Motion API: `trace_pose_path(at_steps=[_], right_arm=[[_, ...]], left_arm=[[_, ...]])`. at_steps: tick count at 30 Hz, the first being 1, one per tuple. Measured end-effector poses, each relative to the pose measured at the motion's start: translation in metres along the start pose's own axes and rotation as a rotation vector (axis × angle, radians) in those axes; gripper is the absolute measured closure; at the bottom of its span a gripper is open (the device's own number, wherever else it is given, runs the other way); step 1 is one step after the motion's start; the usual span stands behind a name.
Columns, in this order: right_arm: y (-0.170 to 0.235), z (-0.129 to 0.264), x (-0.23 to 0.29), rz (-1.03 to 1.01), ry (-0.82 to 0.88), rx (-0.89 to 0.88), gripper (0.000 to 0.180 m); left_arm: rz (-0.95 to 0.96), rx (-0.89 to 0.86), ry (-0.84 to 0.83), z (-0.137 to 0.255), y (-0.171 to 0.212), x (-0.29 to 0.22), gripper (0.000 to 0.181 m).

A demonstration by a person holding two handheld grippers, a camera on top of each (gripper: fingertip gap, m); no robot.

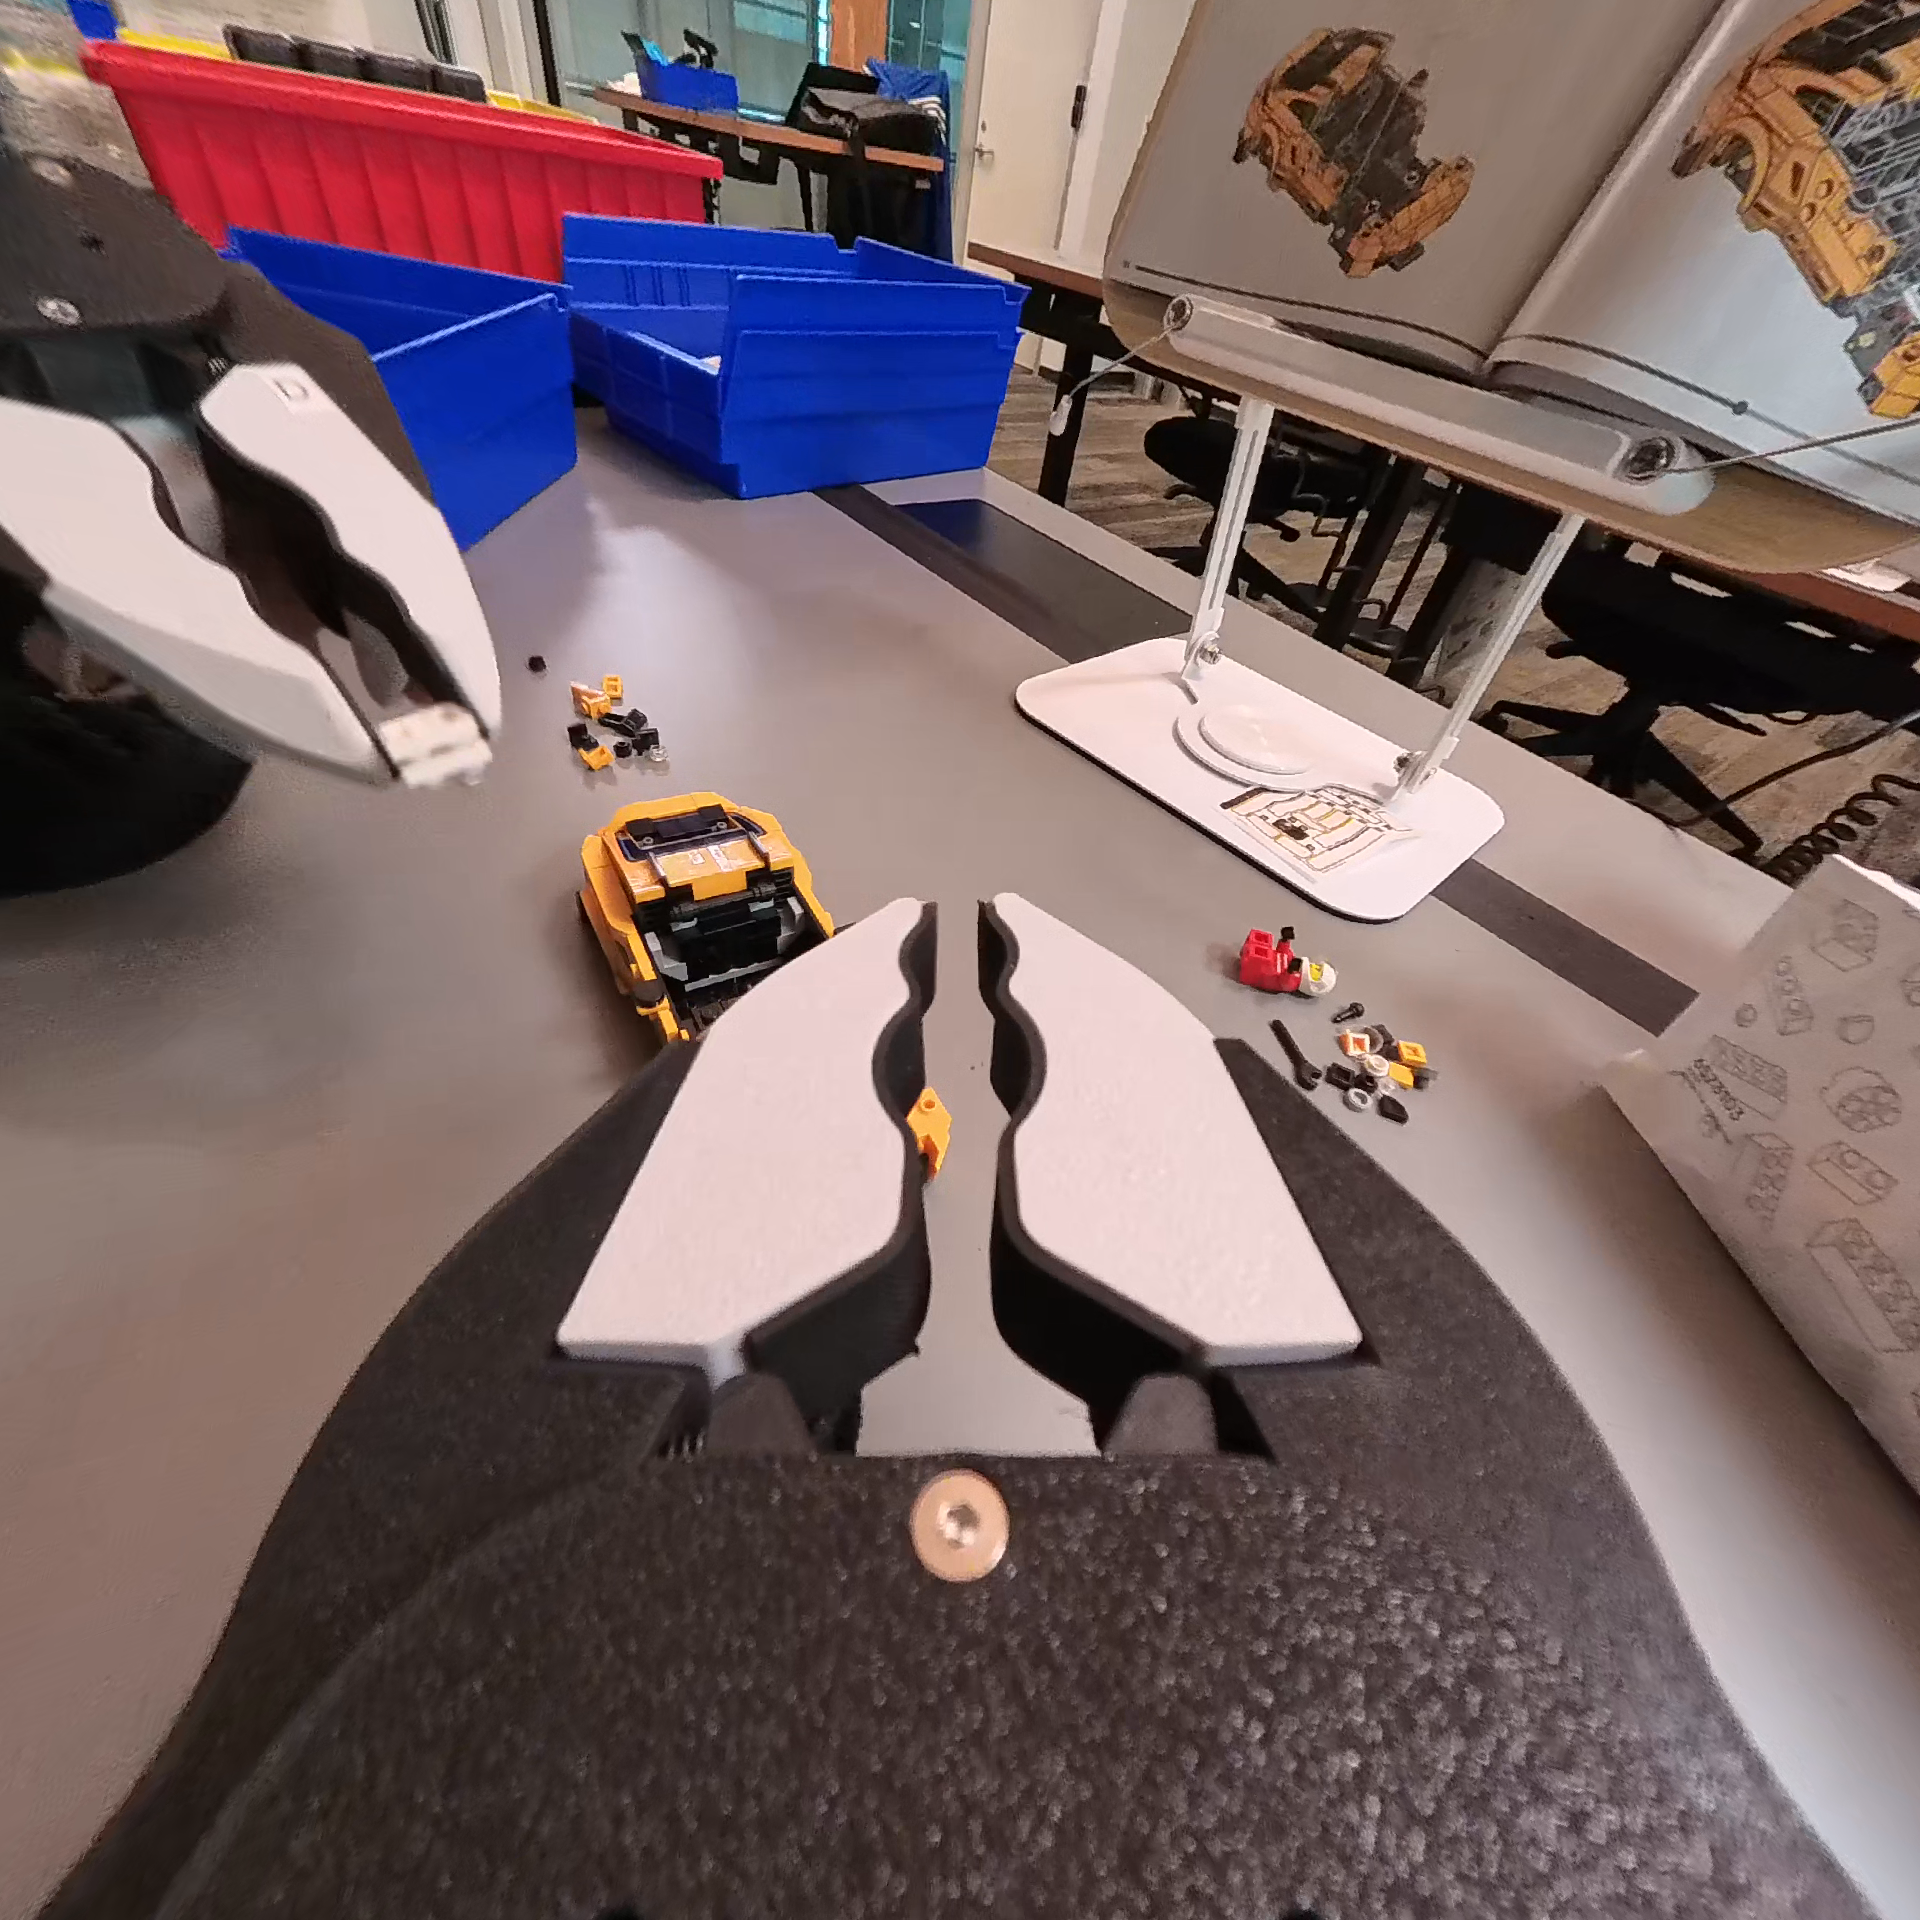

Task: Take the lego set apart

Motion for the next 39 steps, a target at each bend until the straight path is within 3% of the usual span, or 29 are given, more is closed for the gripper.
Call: trace_pose_path(at_steps=[23, 39], right_arm=[[-0.001, 0.006, -0.004, -0.066, 0.057, -0.06, 0.176], [-0.007, 0.011, -0.004, -0.083, 0.034, -0.097, 0.177]], left_arm=[[0.107, -0.265, -0.308, 0.108, -0.003, 0.019, 0.163], [0.155, -0.145, -0.534, 0.189, 0.014, 0.047, 0.163]])
Point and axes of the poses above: each gripper's, where its closed fingertips meet, z back along the fingers, y out of its underside, x = y × z across the jaws, the point moved 9 cm from there along z, back along the fingers, and after that the axes turned 8 degrees about z, right-handed, at the moved point
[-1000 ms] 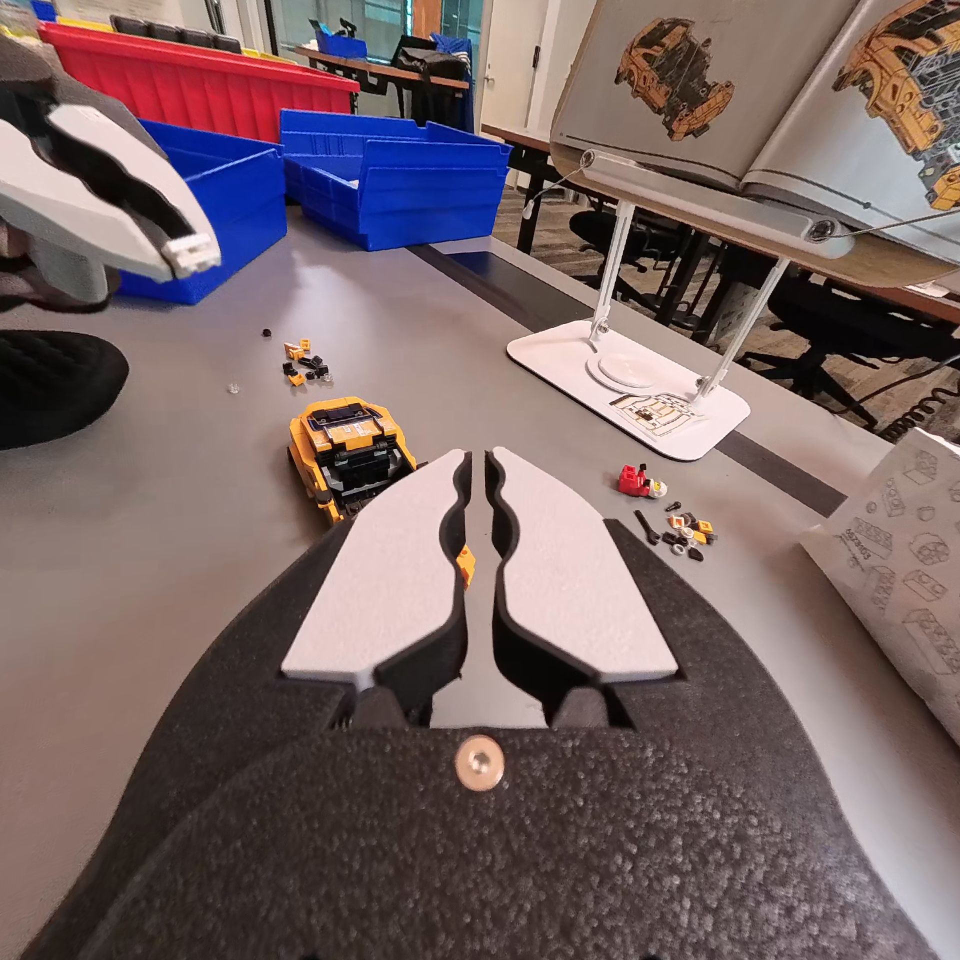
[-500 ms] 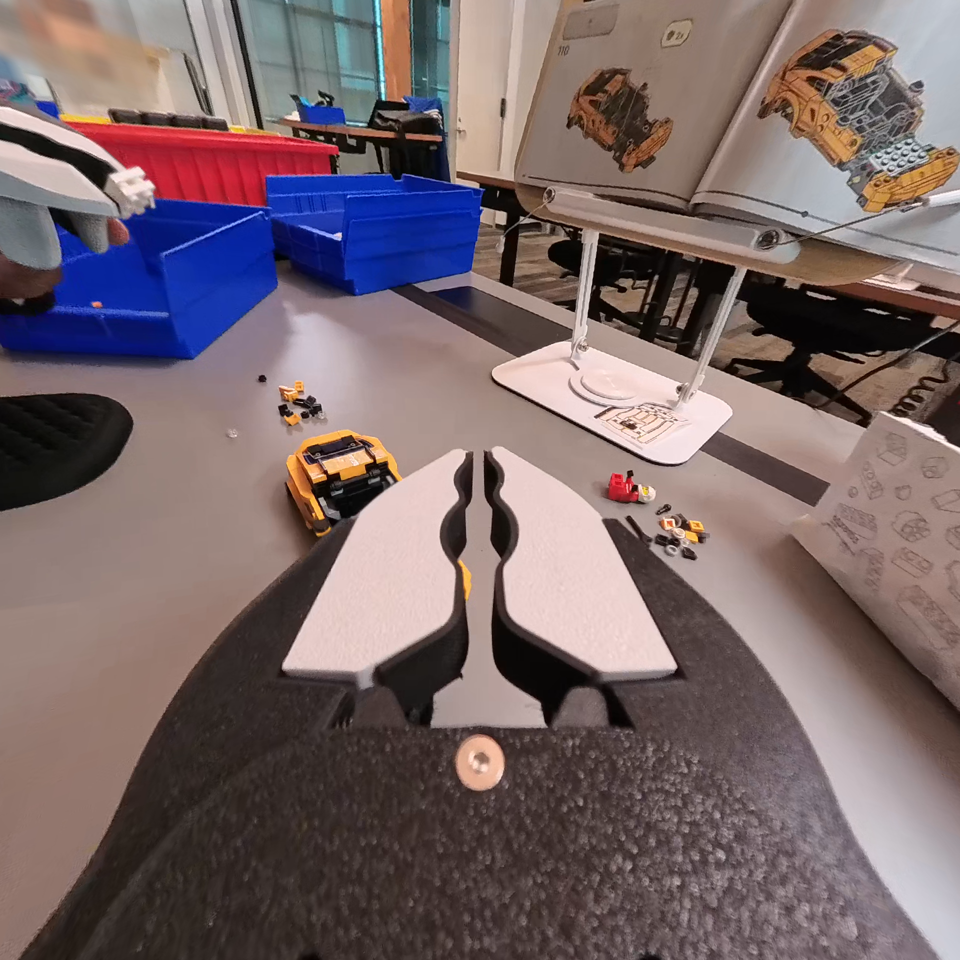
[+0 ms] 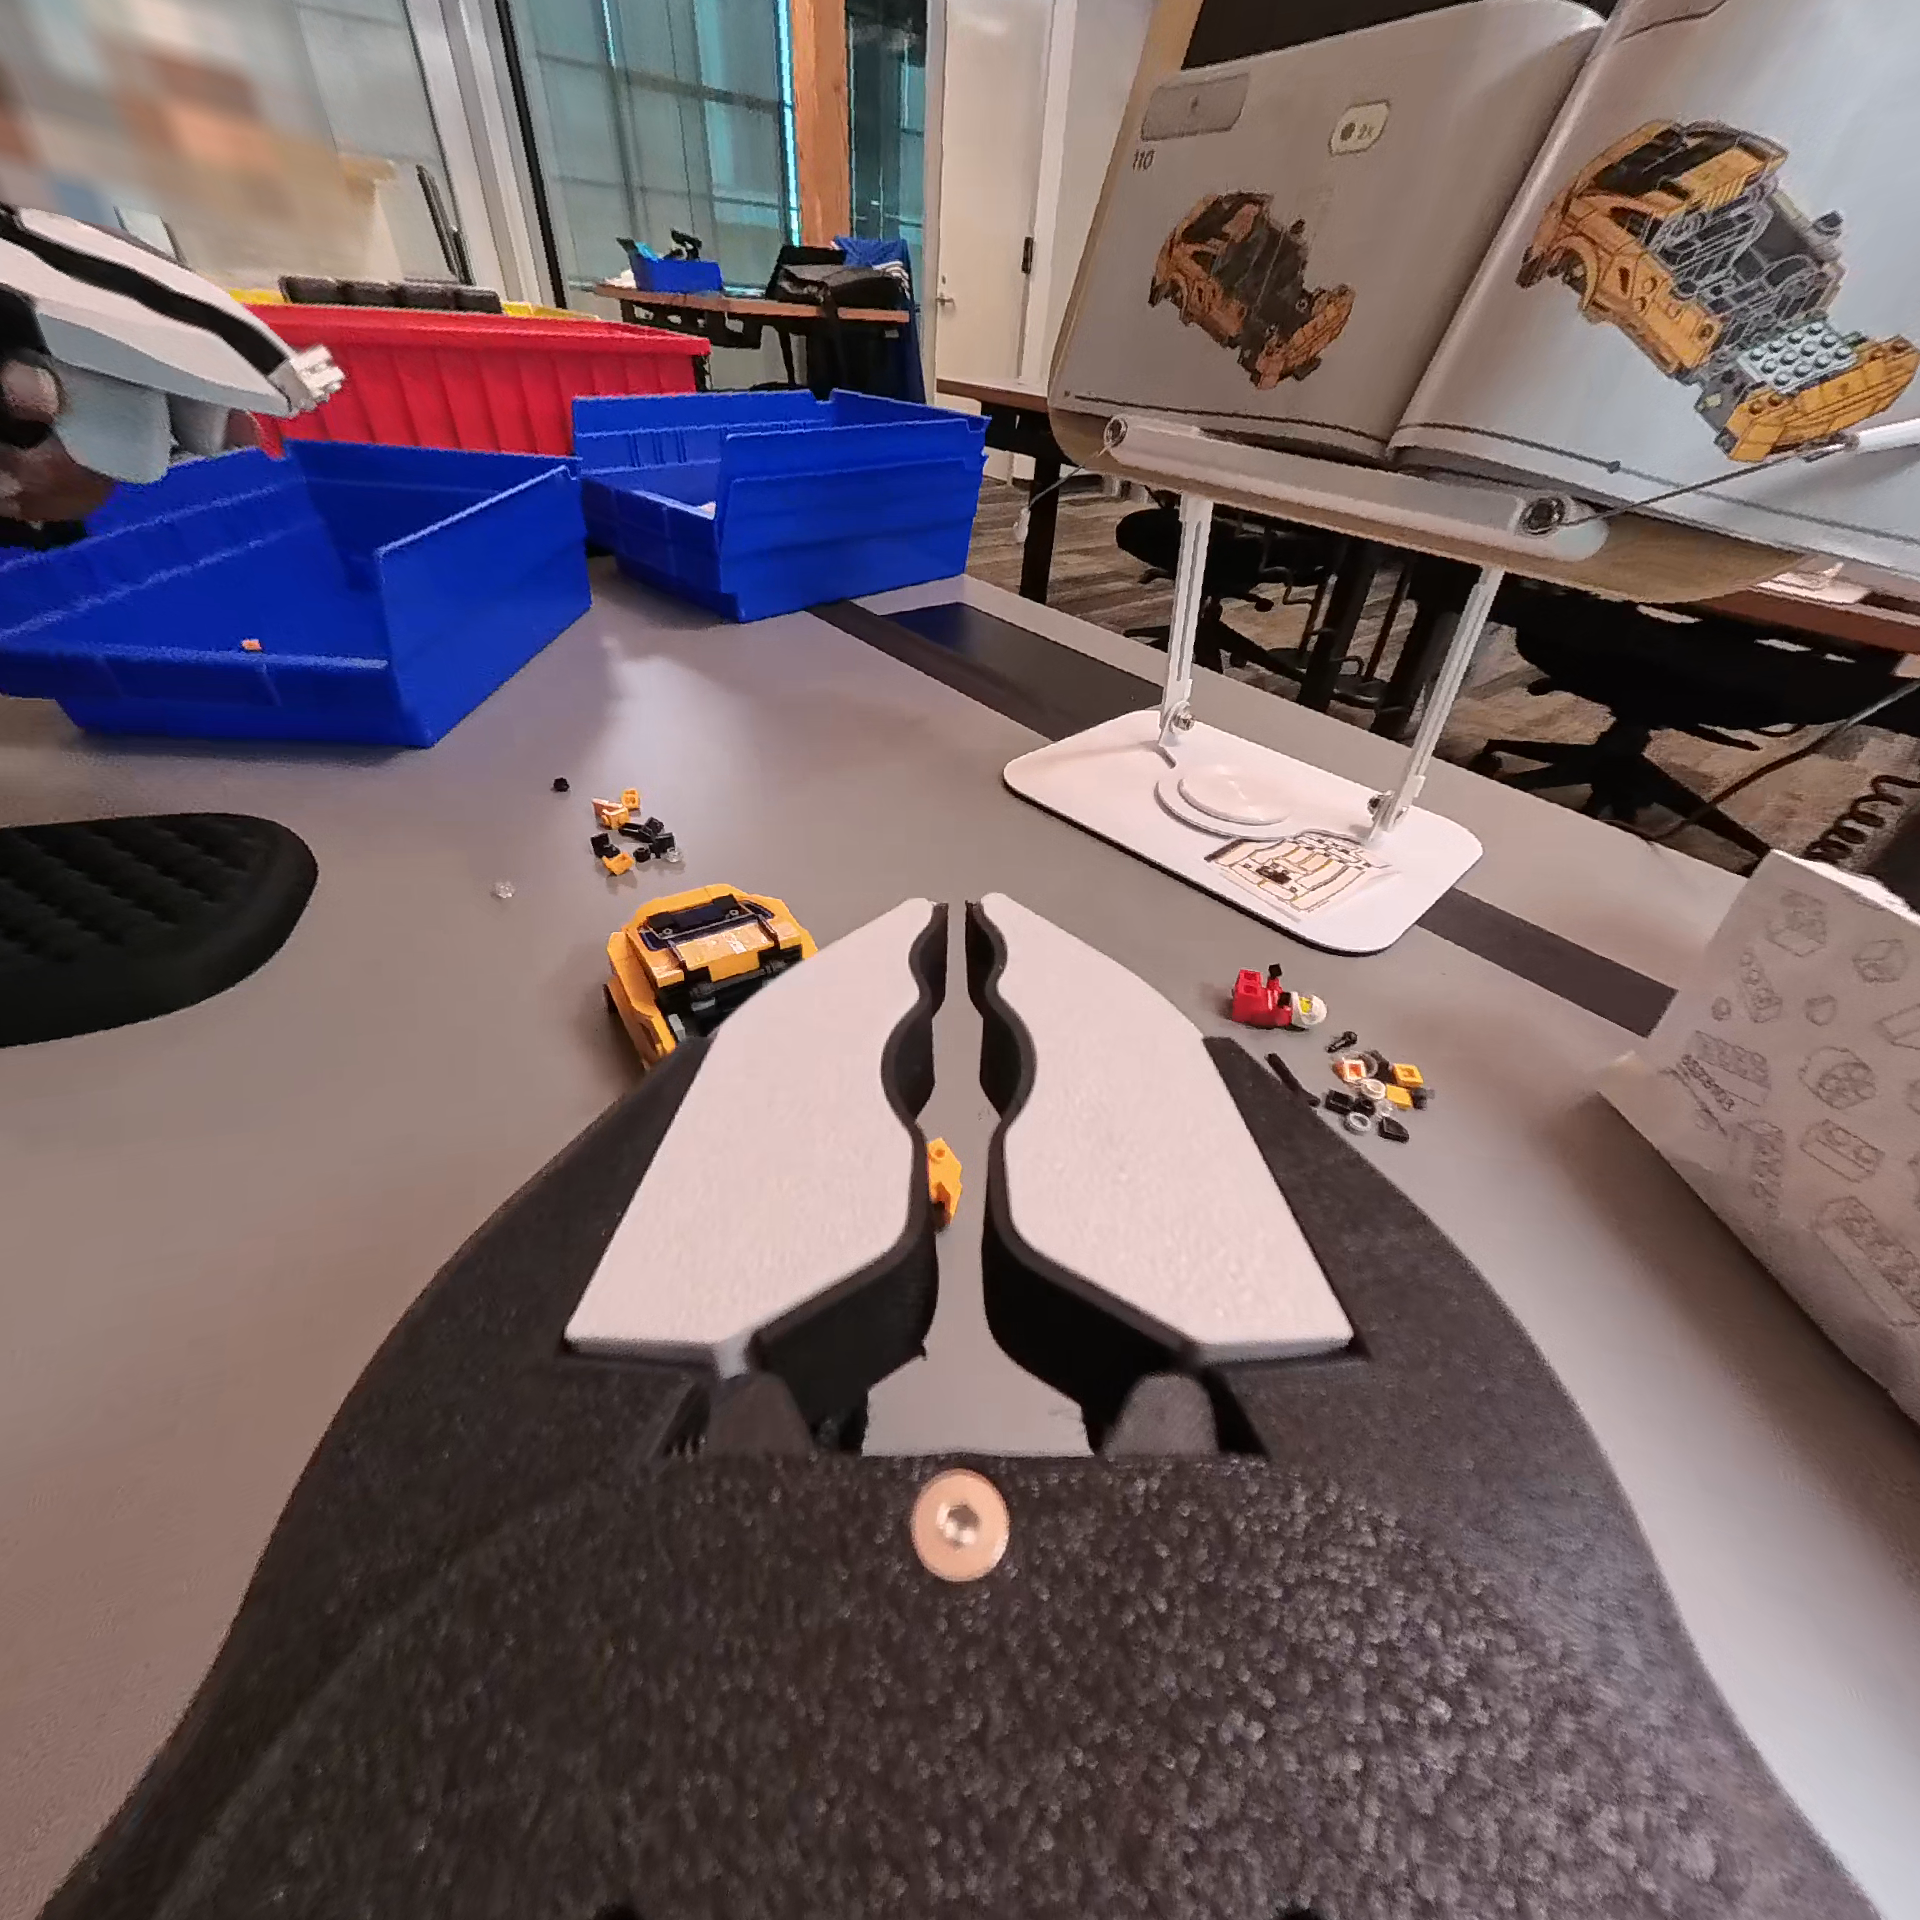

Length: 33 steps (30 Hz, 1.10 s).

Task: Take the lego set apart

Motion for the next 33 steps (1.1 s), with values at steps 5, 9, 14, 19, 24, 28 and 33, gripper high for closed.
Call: trace_pose_path(at_steps=[5, 9, 14, 19, 24, 28, 33], right_arm=[[0.002, -0.001, 0.0, -0.015, -0.007, 0.008, 0.177], [0.004, -0.002, -0.001, -0.024, -0.007, 0.018, 0.177], [0.006, -0.004, -0.001, -0.03, -0.004, 0.029, 0.177], [0.008, -0.004, -0.002, -0.035, -0.006, 0.036, 0.177], [0.01, -0.006, -0.002, -0.041, -0.011, 0.051, 0.177], [0.009, -0.005, -0.003, -0.043, -0.003, 0.042, 0.177], [0.009, -0.004, -0.003, -0.046, -0.004, 0.04, 0.177]], left_arm=[[-0.012, 0.042, -0.076, 0.017, 0.006, 0.015, 0.163], [-0.006, 0.096, -0.131, 0.028, 0.016, 0.027, 0.163], [-0.029, 0.188, -0.221, 0.033, 0.032, 0.044, 0.163], [-0.224, 0.163, -0.314, 0.03, 0.042, 0.046, 0.162], [-0.547, 0.185, -0.482, 0.02, 0.051, 0.042, 0.162], [-0.692, 0.272, -0.555, 0.016, 0.057, 0.043, 0.162], [-0.635, 0.308, -0.599, 0.021, 0.055, 0.052, 0.162]])
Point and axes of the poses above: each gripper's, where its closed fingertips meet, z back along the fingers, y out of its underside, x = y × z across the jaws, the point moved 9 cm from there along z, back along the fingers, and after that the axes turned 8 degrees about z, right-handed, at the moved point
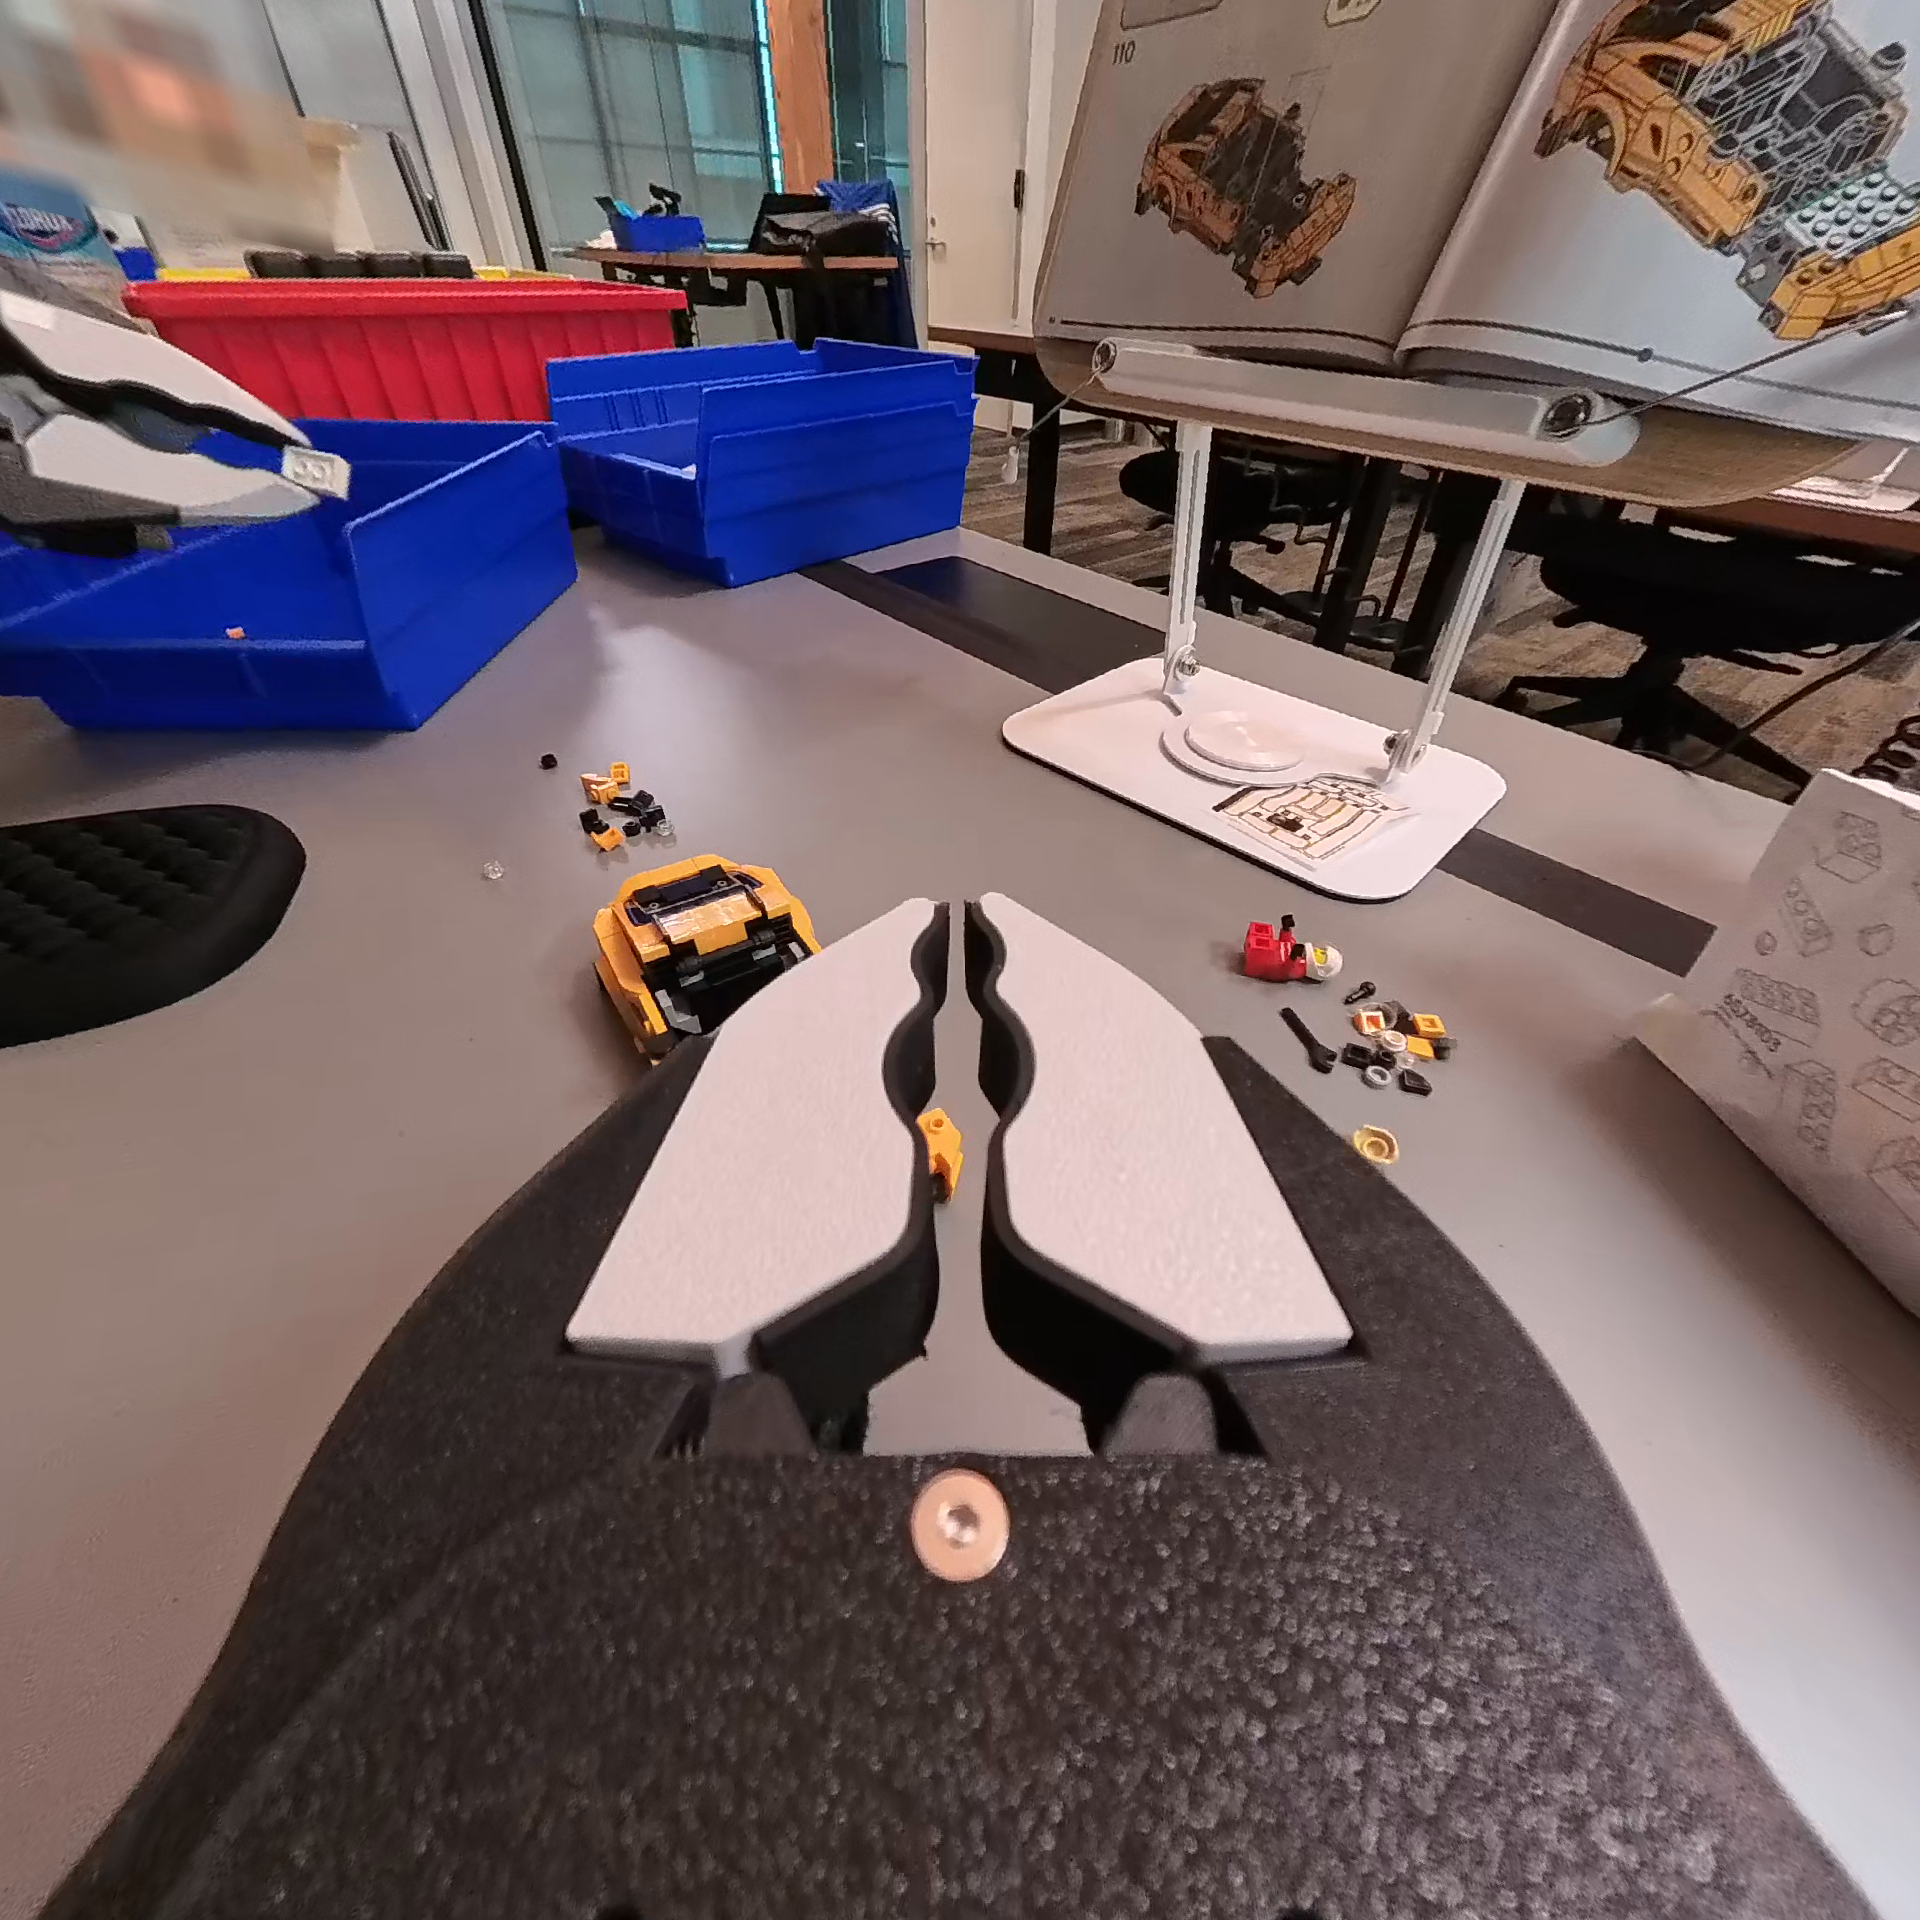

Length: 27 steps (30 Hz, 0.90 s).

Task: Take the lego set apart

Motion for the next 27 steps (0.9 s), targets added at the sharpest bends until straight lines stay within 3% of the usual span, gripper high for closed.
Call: trace_pose_path(at_steps=[7, 11, 13, 19, 23, 27], right_arm=[[0.0, -0.001, 0.0, 0.0, -0.003, 0.003, 0.177], [0.001, -0.001, 0.0, 0.002, -0.004, 0.007, 0.177], [0.001, -0.001, 0.0, 0.002, -0.002, 0.009, 0.177], [0.002, -0.001, 0.0, -0.003, -0.003, 0.012, 0.177], [0.002, -0.002, 0.0, -0.005, -0.006, 0.012, 0.177], [0.003, -0.003, 0.001, -0.009, -0.017, 0.016, 0.177]], left_arm=[[0.384, 0.311, 0.263, -0.018, 0.029, 0.013, 0.162], [0.447, 0.41, 0.339, -0.034, 0.043, 0.011, 0.161], [0.453, 0.419, 0.343, -0.039, 0.044, 0.01, 0.152], [0.451, 0.341, 0.262, -0.033, 0.032, 0.017, 0.144], [0.473, 0.12, 0.175, -0.009, -0.003, 0.026, 0.157], [0.495, -0.124, 0.356, 0.01, -0.058, 0.001, 0.163]])
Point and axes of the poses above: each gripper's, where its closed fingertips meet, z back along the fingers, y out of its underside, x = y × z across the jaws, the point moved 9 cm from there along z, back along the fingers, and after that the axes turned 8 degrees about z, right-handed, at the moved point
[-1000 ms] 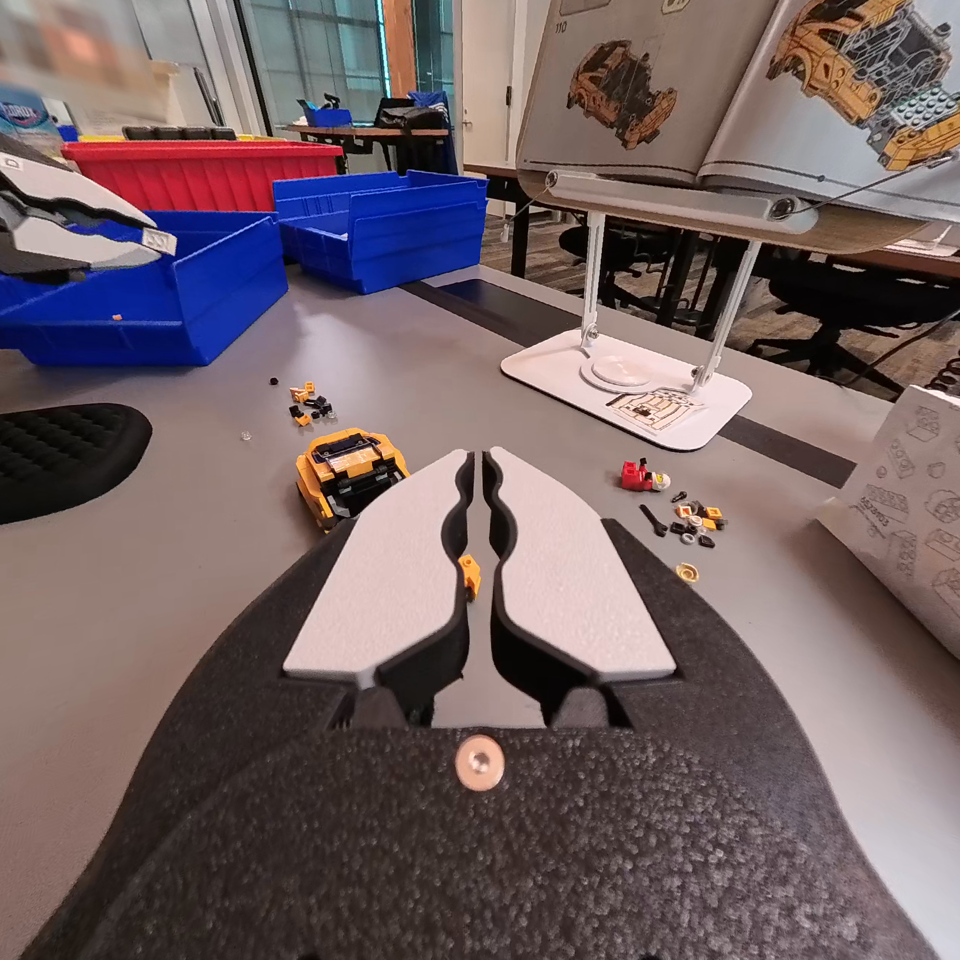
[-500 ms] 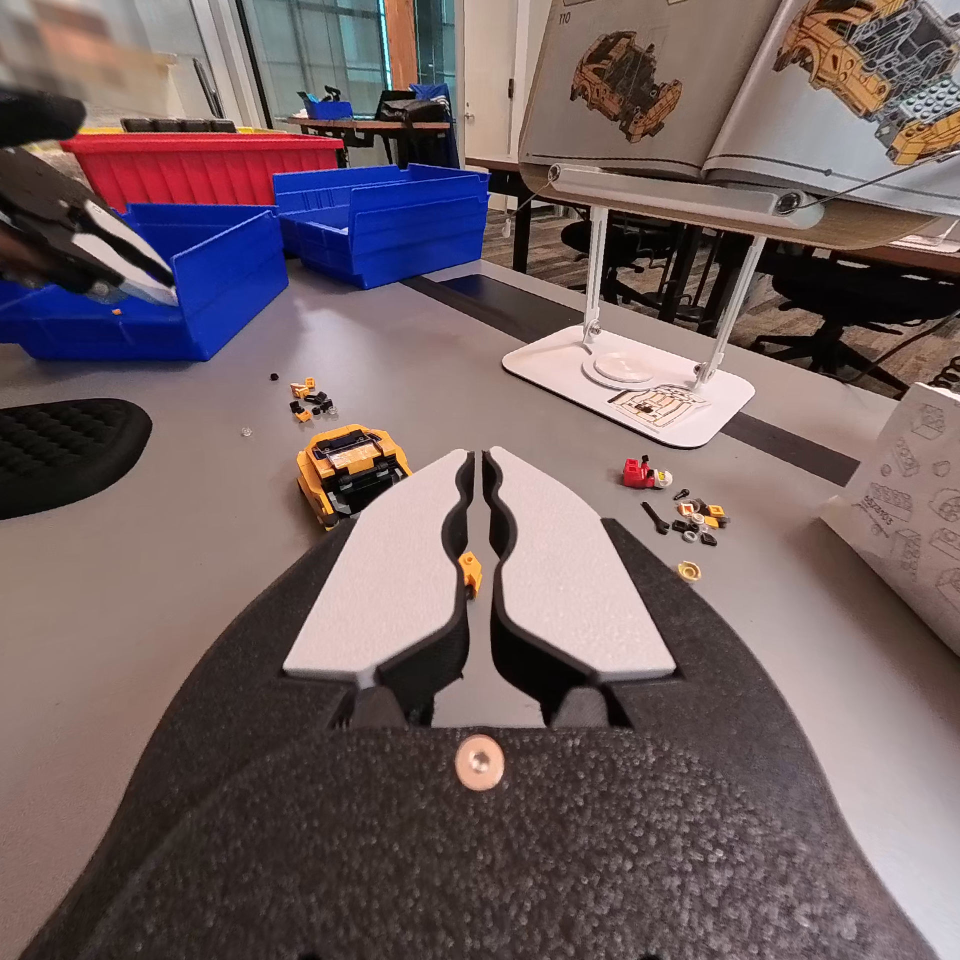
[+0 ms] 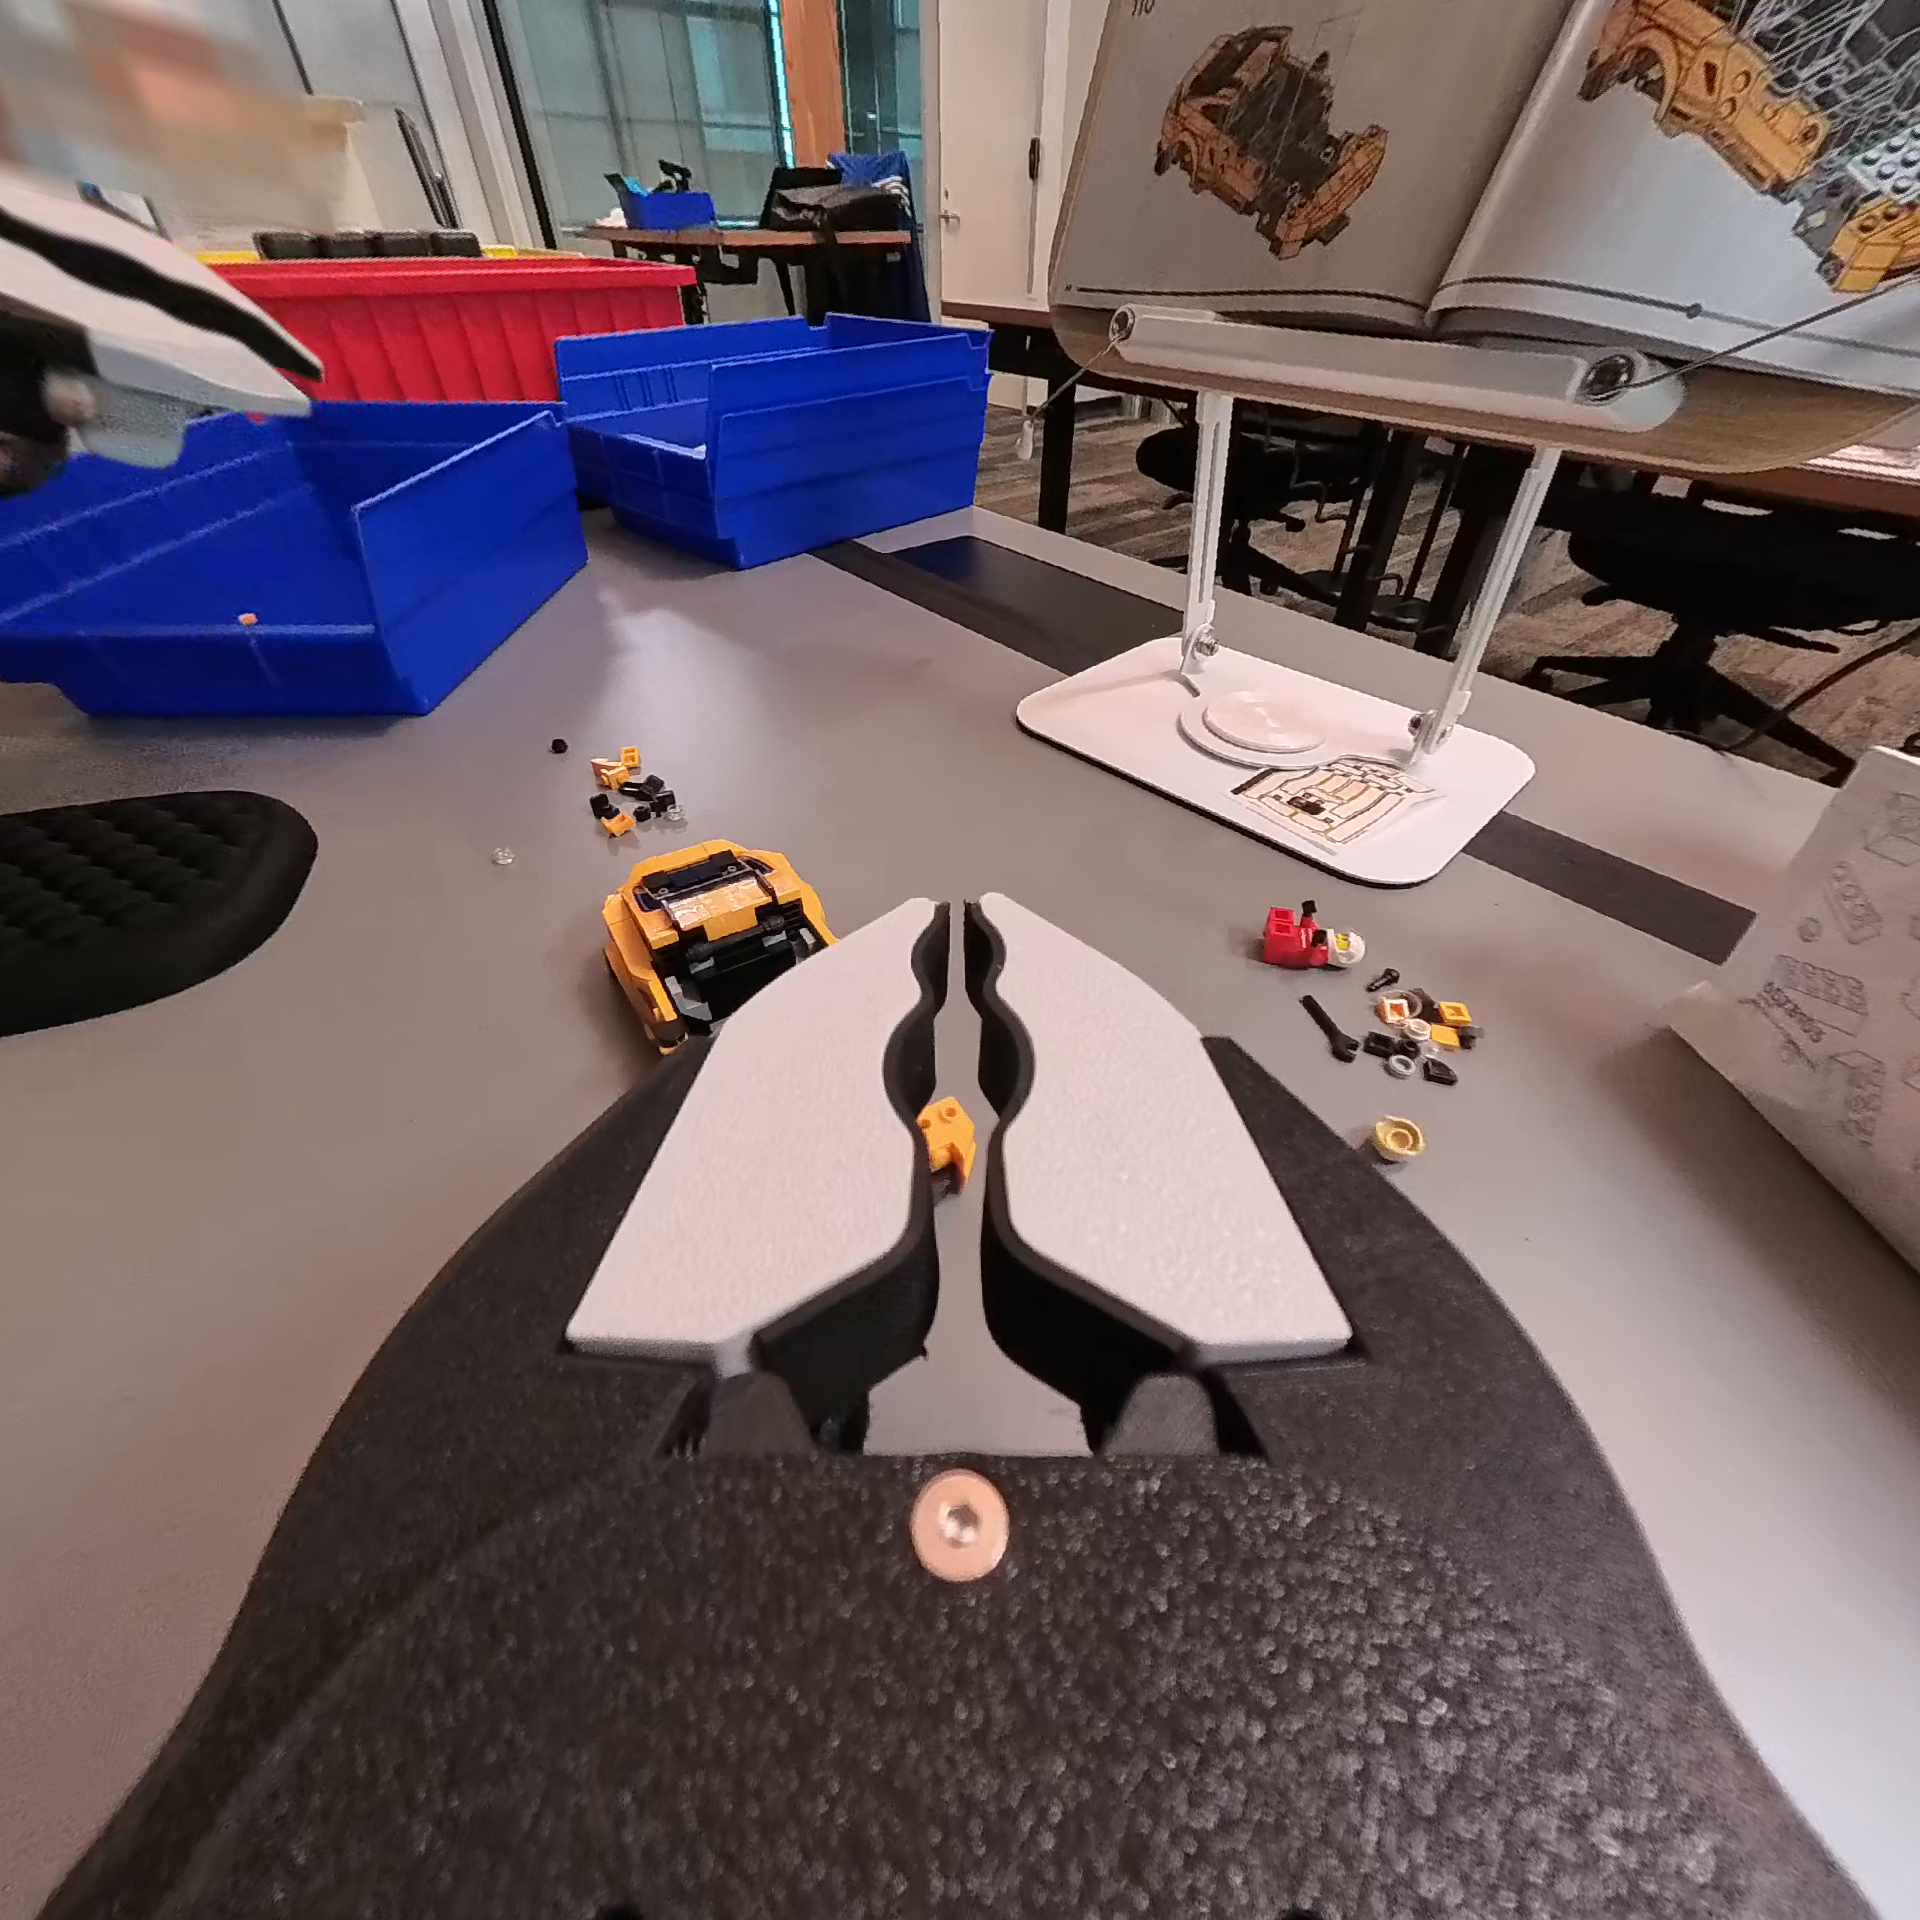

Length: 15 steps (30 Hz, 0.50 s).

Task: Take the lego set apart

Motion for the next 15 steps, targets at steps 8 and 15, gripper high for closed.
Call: trace_pose_path(at_steps=[8, 15], right_arm=[[-0.001, 0.001, 0.0, 0.009, 0.005, -0.013, 0.177], [0.0, 0.002, -0.004, 0.003, 0.003, -0.017, 0.177]], left_arm=[[-0.05, -0.077, 0.554, -0.079, -0.032, -0.119, 0.137], [-0.2, 0.028, 0.72, -0.146, -0.042, -0.173, 0.12]])
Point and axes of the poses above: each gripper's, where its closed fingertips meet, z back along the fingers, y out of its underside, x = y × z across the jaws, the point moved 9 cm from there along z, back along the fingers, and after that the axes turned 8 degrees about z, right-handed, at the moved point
